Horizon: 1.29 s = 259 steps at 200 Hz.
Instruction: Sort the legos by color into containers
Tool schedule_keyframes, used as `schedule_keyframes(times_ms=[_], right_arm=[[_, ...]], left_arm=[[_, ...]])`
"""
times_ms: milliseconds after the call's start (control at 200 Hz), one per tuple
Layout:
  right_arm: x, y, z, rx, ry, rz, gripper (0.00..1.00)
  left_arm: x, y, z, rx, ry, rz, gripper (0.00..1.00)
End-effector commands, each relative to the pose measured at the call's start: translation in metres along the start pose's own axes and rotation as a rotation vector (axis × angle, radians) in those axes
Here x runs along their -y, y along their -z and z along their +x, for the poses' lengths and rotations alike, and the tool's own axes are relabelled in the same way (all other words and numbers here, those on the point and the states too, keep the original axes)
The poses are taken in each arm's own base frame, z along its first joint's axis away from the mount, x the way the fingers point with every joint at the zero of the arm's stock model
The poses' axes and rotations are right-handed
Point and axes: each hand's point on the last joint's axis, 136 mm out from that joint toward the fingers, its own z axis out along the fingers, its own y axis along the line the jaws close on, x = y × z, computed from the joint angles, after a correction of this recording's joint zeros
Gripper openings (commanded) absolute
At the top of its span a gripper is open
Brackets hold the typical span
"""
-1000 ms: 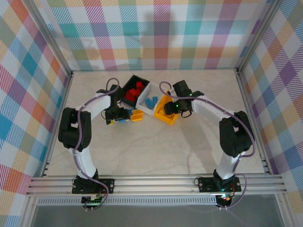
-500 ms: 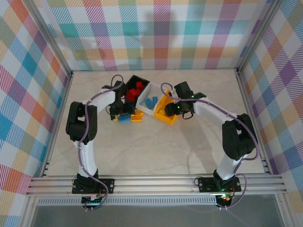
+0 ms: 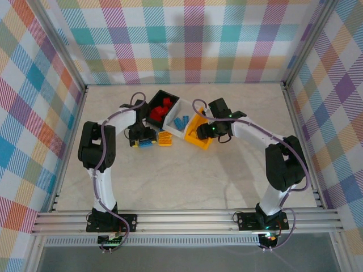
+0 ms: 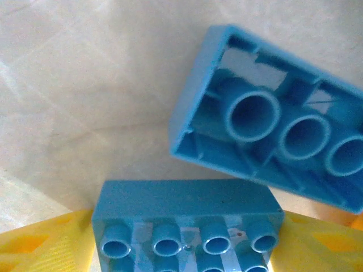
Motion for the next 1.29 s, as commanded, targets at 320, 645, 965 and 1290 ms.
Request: schedule_keyframes(times_ms=[320,645,965,1290], right_arm=[[-0.003,0.001,-0.001,0.005,-0.033,-0.018,0.61],[-0.004,0.019,0.002,0.052,-0.058,-0.021,0.61],[-0.017,0.047,0.007,0.137,-0.051,-0.09,0.61],[-0.036,0.07,0.022,0.172,0.007,-0.157,0.62]], left_arm=[[-0.016,0.002,0.005,-0.025,-0.017,-0.02,0.57],[0.006,0.062,0.02,0.034,-0.001,0.141,0.56],[0.115,0.116,-0.019,0.156,-0.085,0.348,0.56],[0.201,0.093,-0.063,0.18,-0.15,0.364,0.57]])
